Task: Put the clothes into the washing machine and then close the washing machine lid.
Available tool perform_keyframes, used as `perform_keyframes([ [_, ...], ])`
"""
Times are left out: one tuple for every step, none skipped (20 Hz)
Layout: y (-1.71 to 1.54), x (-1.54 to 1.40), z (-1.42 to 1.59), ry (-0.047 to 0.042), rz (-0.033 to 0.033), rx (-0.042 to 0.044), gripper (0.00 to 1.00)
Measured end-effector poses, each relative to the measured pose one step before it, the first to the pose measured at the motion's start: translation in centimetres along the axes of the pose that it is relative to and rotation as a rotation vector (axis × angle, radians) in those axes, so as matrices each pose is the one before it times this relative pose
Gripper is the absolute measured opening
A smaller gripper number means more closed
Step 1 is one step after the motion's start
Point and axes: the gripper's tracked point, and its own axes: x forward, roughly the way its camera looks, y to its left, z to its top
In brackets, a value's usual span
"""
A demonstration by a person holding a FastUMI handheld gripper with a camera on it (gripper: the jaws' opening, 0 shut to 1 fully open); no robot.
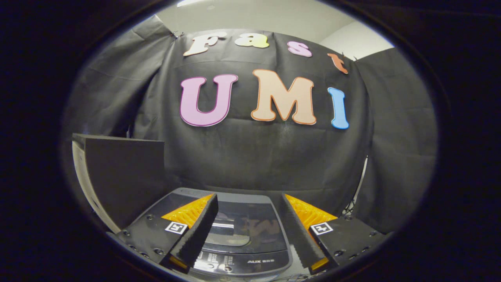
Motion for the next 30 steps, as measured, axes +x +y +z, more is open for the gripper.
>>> perform_keyframes([
  [-0.186,-0.598,-0.308,-0.01123,0.00457,-0.00894,0.98],
  [-0.163,-0.446,-0.383,-0.00917,0.00214,-0.00568,0.98],
  [-0.284,-0.552,-0.497,-0.00566,0.00058,-0.00466,0.98],
  [-0.444,-0.377,-0.567,-0.00004,-0.00217,-0.00241,0.98],
  [-0.249,-0.452,-0.631,0.00638,-0.00118,0.00267,0.98],
  [-0.192,-0.517,-0.793,0.01319,0.00002,0.00894,0.98],
  [-0.188,-0.503,-0.669,0.0119,0.0021,0.01207,0.98],
  [-0.164,-0.577,-0.519,0.00621,-0.00019,0.01327,0.98],
  [-0.193,-0.514,-0.377,0.00019,-0.00216,0.01341,0.98],
  [-0.202,-0.496,-0.508,-0.00157,-0.00247,0.01236,0.98],
  [-0.237,-0.522,-0.508,-0.00091,-0.00131,0.00965,0.98],
  [-0.161,-0.515,-0.488,-0.00148,0.00063,0.00638,0.98],
  [-0.152,-0.545,-0.543,0.00264,-0.00038,0.00426,0.98],
  [-0.228,-0.526,-0.589,0.01,-0.00351,0.00541,0.98],
  [-0.169,-0.59,-0.76,0.00902,0.00068,0.00772,0.98],
  [-0.081,-0.452,-0.536,0.00643,-0.00001,0.0085,0.98],
  [-0.112,-0.492,-0.6,0.00713,0.00022,0.01157,0.98],
  [-0.165,-0.427,-0.638,0.0084,-0.00036,0.0129,0.98],
  [-0.212,-0.304,-0.468,0.00622,-0.00447,0.01242,0.98],
  [-0.242,-0.358,-0.476,0.00523,-0.00549,0.01165,0.98],
  [-0.12,-0.258,-0.417,0.00491,-0.00306,0.01083,0.98],
  [-0.008,-0.208,-0.354,0.00286,-0.00169,0.00781,0.98],
  [-0.018,-0.221,-0.256,-0.00002,-0.00113,0.00163,0.98],
  [0.018,-0.122,-0.221,-0.00273,-0.00083,-0.00433,0.97],
  [-0.018,-0.138,-0.195,-0.00021,0.00039,-0.00797,0.96],
  [0.082,-0.135,-0.2,-0.00104,0.00256,-0.00724,0.96],
  [0.191,-0.073,-0.191,0.00266,0.00739,-0.00587,0.96],
  [0.25,-0.155,-0.245,-0.00167,0.00977,-0.00025,0.96],
  [0.218,0.106,-0.3,0.00729,0.00745,0.00018,0.96],
  [0.038,-0.057,-0.571,0.0137,0.0026,-0.00419,0.96],
])
